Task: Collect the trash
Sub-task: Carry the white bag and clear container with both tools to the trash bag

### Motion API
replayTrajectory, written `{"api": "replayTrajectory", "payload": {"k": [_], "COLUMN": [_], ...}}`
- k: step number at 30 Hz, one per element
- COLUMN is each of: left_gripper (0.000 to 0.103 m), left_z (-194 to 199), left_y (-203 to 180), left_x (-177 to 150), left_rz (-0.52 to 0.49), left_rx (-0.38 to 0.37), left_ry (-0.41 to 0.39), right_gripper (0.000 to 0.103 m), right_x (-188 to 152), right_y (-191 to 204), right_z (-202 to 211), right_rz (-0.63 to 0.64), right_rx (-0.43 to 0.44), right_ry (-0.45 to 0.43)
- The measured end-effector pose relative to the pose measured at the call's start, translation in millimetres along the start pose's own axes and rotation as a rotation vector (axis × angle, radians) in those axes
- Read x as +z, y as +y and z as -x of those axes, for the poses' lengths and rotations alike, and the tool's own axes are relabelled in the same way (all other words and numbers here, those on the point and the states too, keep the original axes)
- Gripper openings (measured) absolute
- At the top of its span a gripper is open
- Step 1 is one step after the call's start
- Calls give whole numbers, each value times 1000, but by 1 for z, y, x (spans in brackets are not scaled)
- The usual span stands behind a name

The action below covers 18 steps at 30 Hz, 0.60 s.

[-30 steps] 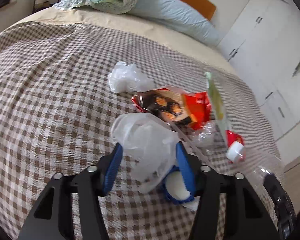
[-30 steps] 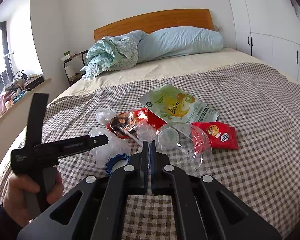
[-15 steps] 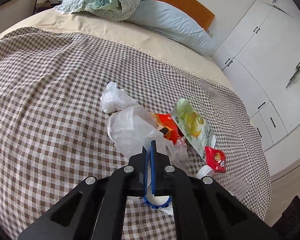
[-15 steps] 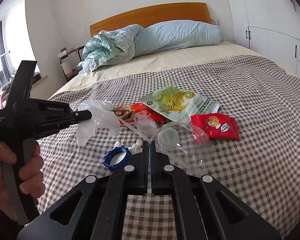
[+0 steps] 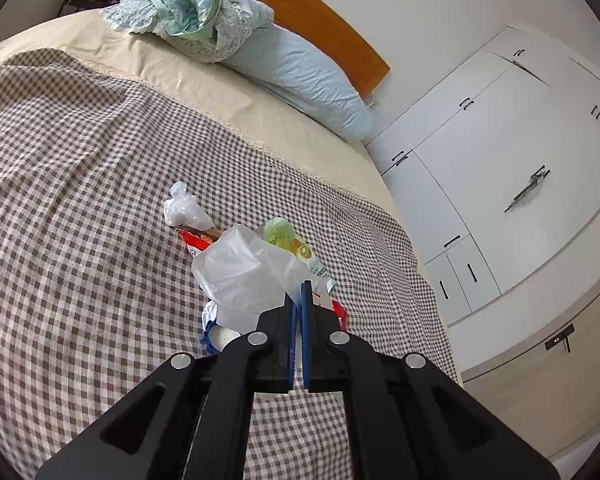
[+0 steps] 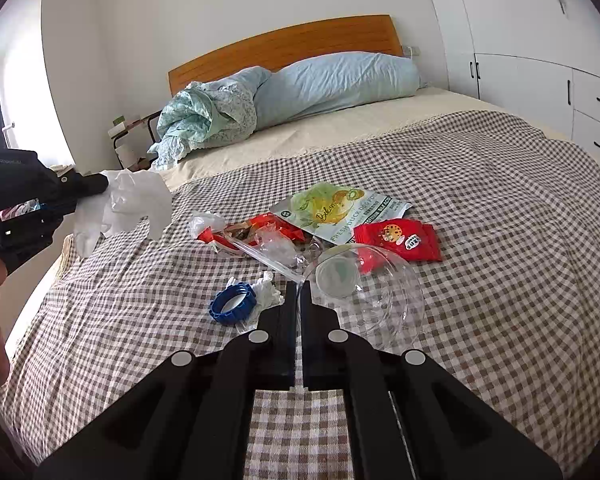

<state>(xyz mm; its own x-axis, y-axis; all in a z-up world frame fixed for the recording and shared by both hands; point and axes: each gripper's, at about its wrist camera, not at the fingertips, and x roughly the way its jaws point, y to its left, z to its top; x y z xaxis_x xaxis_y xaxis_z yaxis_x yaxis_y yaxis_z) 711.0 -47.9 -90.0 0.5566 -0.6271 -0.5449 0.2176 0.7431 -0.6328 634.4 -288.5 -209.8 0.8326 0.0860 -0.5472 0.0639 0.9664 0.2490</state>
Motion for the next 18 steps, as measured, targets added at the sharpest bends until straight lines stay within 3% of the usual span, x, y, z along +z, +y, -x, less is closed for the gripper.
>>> {"api": "replayTrajectory", "payload": {"k": [7,10,15,18], "left_gripper": [0,0,0,0], "left_z": [28,26,21,15], "left_y": [-60,-88,-142,-174], "left_x": [-39,-69,-136,-174], "left_rz": [-131,-177,-326,-410], "left_rx": [-39,-111,-154,-187], "left_ry": [11,89,197,256], "right_gripper": [2,2,2,2], "right_x": [-3,-4,-26,-53], "right_y": [-13,-26,-69,-108], "right_z": [54,95,190,242], "right_rz": [-93,-80,47,67], "right_rx": [45,21,-125,-226], "right_ry": [-59,-55,-21,56]}}
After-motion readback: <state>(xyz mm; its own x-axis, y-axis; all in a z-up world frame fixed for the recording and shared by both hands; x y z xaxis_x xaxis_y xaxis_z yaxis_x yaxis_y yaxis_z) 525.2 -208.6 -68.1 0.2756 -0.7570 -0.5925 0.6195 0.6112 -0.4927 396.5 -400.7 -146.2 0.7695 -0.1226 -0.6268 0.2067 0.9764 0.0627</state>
